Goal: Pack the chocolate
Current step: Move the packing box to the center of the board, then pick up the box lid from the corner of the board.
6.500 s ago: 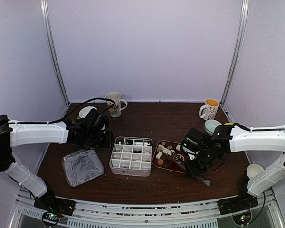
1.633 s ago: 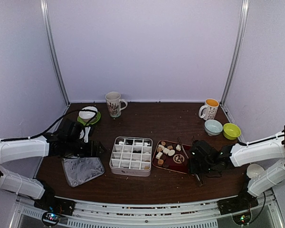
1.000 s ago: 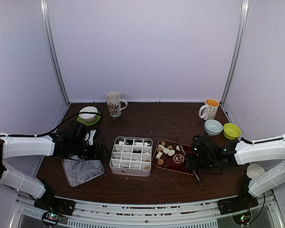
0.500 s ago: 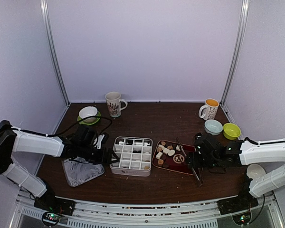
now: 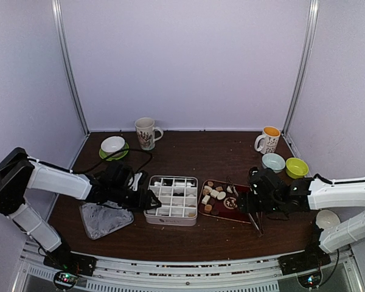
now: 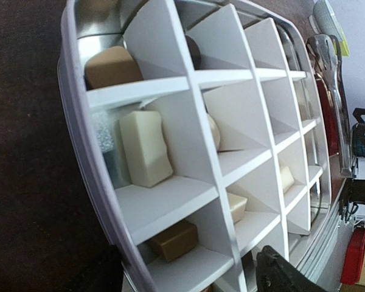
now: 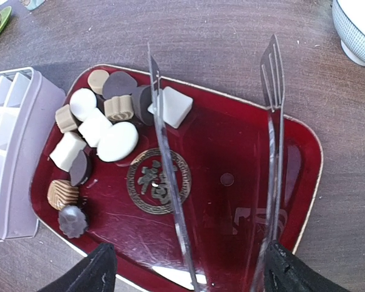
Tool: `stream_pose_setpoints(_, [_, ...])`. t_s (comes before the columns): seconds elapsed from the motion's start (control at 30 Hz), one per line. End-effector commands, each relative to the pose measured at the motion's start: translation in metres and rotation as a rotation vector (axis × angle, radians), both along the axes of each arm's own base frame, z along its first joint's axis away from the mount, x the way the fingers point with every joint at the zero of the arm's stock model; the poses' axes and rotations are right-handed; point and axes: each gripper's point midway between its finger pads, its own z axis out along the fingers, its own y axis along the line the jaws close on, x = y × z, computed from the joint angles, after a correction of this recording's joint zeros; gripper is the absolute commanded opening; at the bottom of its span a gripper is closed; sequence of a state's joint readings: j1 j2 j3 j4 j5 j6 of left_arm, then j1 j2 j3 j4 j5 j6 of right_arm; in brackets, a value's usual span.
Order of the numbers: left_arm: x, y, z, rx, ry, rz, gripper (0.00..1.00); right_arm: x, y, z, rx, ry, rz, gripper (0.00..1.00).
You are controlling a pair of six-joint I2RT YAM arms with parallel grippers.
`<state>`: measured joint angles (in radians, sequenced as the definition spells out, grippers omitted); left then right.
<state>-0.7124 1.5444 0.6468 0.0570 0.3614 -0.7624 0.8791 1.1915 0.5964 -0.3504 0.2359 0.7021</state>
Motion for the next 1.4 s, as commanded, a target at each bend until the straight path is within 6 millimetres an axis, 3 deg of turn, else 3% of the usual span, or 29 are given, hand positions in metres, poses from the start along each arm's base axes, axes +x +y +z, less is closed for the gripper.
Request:
stream_pose_setpoints(0.0, [0.007, -0.034, 0.033, -0.103, -0.077, -0.045, 0.78, 0.004, 0.001, 0.008, -0.003, -0.02, -0.004, 0.84])
stream_pose_setpoints(0.3, [0.005, -0.065, 0.032, -0.133, -0.065, -0.075, 0.78, 0.008, 0.003, 0.019, 0.002, -0.046, 0.006, 0.83])
stream_pose_setpoints(0.43, [0.012, -0.056, 0.03, -0.07, -0.072, -0.017, 0.78, 0.008, 0.001, 0.025, 0.003, -0.061, 0.006, 0.83])
stream_pose_setpoints(0.53, [0.016, -0.034, 0.032, 0.025, -0.097, 0.051, 0.82, 0.008, -0.001, 0.027, 0.005, -0.071, 0.004, 0.83])
stream_pose_setpoints(0.67, [0.022, 0.01, 0.043, 0.153, -0.147, 0.171, 0.94, 0.007, -0.004, 0.029, 0.011, -0.085, -0.001, 0.83])
stream_pose_setpoints(0.87, [0.019, 0.093, 0.045, 0.326, -0.109, 0.35, 0.98, 0.007, -0.004, 0.031, 0.015, -0.094, 0.004, 0.83])
stream_pose_setpoints(1.1, [-0.008, 0.205, 0.043, 0.531, -0.05, 0.644, 0.98, 0.008, -0.004, 0.036, 0.013, -0.109, 0.011, 0.83])
stream_pose_setpoints(1.2, [-0.02, 0.231, 0.035, 0.505, 0.015, 0.73, 0.97, 0.008, -0.003, 0.036, 0.014, -0.114, 0.016, 0.83])
stream_pose_setpoints(1.37, [-0.042, 0.26, 0.023, 0.495, 0.092, 0.855, 0.85, 0.01, -0.001, 0.038, 0.011, -0.115, 0.025, 0.83])
